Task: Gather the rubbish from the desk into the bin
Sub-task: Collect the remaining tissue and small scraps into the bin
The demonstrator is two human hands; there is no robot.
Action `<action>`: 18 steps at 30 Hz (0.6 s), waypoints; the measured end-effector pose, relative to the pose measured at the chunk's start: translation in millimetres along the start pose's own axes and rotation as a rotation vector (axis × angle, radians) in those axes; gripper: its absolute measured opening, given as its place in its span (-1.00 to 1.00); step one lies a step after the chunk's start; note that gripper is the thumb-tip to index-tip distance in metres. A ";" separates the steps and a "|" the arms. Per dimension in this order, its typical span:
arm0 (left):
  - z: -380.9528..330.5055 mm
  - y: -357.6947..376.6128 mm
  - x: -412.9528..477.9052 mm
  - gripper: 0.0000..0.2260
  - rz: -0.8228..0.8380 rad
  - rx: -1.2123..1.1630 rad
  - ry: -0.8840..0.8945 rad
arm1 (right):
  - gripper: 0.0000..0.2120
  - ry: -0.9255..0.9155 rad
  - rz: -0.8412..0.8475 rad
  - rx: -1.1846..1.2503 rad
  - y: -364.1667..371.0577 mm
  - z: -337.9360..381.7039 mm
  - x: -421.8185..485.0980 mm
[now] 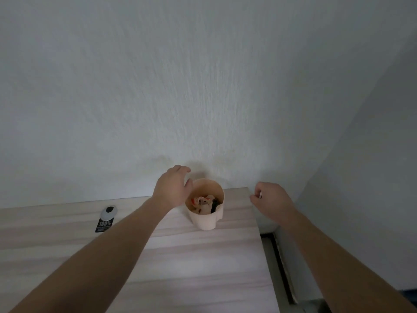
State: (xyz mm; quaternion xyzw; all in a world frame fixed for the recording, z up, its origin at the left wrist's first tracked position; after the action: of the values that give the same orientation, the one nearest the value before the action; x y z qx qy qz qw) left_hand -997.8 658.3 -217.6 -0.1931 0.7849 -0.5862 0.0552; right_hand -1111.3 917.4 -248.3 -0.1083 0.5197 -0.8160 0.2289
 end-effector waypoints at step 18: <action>123.1 -90.9 -93.3 -0.59 -0.035 0.167 -0.151 | -0.92 -0.187 0.088 -0.159 21.8 166.6 25.3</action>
State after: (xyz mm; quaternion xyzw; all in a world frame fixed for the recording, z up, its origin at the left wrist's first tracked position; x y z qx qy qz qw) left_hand -851.9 560.4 -182.9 -0.2451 0.7235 -0.6341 0.1200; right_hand -1058.6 764.4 -196.8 -0.1785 0.5634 -0.7477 0.3027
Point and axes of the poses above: each hand's wrist, its own x-axis towards the middle knuckle, its own y-axis out of the palm, z = x × y, the point moved 7 cm from there along x, towards the middle knuckle, and after that the axes turned 2 degrees about -z, right-handed, at the moved point
